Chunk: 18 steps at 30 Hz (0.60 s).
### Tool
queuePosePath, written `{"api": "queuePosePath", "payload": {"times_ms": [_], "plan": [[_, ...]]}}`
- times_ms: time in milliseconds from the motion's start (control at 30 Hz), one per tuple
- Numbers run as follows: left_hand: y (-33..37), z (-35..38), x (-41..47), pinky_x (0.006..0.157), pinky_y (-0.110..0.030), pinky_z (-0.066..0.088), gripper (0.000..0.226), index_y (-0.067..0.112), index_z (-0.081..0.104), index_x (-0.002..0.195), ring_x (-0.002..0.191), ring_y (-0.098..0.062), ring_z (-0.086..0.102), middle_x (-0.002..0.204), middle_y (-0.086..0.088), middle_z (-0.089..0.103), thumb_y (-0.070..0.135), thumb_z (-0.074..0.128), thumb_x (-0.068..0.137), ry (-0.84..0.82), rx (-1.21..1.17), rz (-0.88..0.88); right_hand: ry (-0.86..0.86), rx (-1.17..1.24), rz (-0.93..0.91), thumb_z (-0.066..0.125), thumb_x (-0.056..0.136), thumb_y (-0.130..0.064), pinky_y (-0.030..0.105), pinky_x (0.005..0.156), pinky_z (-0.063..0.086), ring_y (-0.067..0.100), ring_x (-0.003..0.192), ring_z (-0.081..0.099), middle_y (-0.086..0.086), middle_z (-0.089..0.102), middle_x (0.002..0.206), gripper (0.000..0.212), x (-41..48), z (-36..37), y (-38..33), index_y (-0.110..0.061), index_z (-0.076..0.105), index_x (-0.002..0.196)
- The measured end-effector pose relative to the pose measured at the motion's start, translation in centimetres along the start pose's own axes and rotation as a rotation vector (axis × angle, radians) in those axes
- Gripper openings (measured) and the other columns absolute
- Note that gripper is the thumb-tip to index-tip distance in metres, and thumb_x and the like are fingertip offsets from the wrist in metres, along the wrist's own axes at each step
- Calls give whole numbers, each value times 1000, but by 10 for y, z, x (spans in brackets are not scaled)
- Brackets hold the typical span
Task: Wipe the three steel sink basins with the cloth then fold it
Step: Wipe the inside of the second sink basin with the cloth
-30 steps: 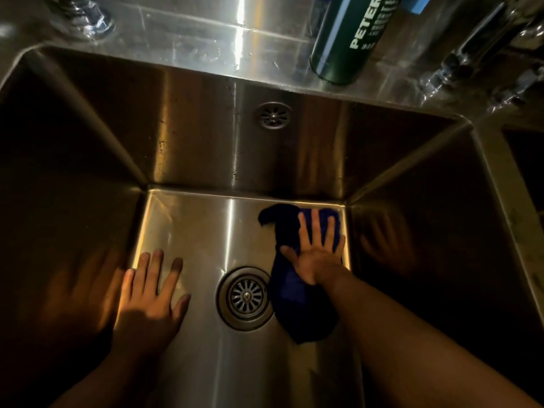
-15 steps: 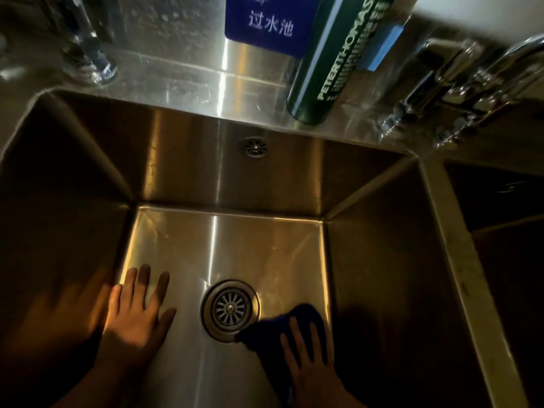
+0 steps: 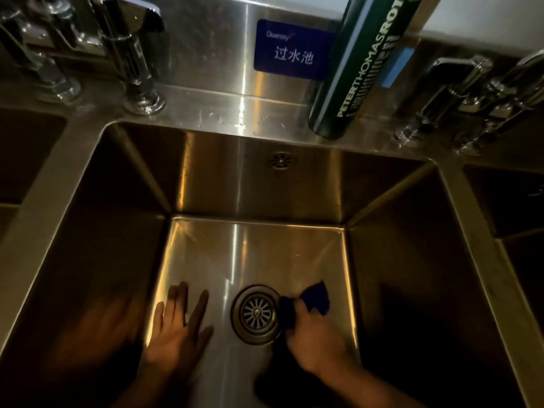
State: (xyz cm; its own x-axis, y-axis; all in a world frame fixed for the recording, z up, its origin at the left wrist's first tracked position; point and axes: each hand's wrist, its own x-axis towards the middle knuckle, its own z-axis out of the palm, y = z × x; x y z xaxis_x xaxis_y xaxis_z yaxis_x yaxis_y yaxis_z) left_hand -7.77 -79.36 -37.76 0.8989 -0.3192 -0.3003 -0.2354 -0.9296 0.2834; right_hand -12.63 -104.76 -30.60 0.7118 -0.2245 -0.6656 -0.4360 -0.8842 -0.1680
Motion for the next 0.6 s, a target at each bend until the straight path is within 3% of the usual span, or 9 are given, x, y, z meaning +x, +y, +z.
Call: {"api": "queuePosePath", "payload": {"times_ms": [67, 133, 200, 267, 333, 433, 600], "plan": [[0, 9, 1, 115, -46, 3, 84, 27, 20, 147, 144, -23, -17, 154, -19, 10, 71, -10, 82, -51, 48, -18, 21, -35, -44, 48, 90, -30, 38, 87, 46, 34, 111, 56, 15, 50, 129, 57, 21, -6, -32, -17, 30, 142], [-3, 17, 1, 116, -50, 1, 94, 26, 8, 149, 143, -28, -21, 155, -17, -6, 75, -19, 73, -114, 94, -44, -34, -74, -95, 48, 92, -26, 40, 88, 46, 36, 115, 52, 18, 46, 132, 54, 36, 3, -59, -9, 31, 140], [-8, 22, 4, 115, -51, -7, 101, 27, -13, 146, 139, -29, -33, 151, -13, -29, 78, -30, 61, -162, 118, -62, -75, -217, -172, 46, 95, -23, 39, 77, 46, 37, 112, 53, 23, 48, 131, 52, 43, 17, -75, 1, 30, 139], [-11, 23, 8, 113, -50, -15, 98, 29, -29, 141, 131, -27, -46, 143, -12, -45, 80, -29, 57, -214, 152, -67, -25, -389, -294, 44, 96, -18, 36, 60, 37, 37, 105, 55, 24, 53, 126, 46, 44, 21, -79, 6, 34, 135], [-11, 24, 7, 113, -50, -16, 96, 30, -27, 142, 131, -27, -46, 143, -11, -45, 81, -21, 61, -227, 131, -64, 2, -487, -433, 46, 94, -15, 37, 63, 39, 38, 101, 56, 25, 52, 125, 42, 42, 18, -73, 2, 39, 131], [-12, 27, 6, 114, -51, -11, 99, 28, -9, 147, 138, -25, -35, 152, -11, -29, 80, -22, 65, -167, 68, -52, -48, -624, -616, 53, 93, -19, 43, 77, 48, 40, 104, 54, 23, 45, 132, 47, 43, 10, -60, -4, 38, 136], [-11, 25, 4, 114, -49, -14, 99, 29, -7, 148, 139, -24, -34, 153, -10, -28, 80, -24, 64, -150, 44, -61, -38, -366, -388, 60, 87, -24, 38, 73, 41, 37, 108, 53, 18, 45, 131, 47, 41, 19, -67, -11, 44, 129]]}}
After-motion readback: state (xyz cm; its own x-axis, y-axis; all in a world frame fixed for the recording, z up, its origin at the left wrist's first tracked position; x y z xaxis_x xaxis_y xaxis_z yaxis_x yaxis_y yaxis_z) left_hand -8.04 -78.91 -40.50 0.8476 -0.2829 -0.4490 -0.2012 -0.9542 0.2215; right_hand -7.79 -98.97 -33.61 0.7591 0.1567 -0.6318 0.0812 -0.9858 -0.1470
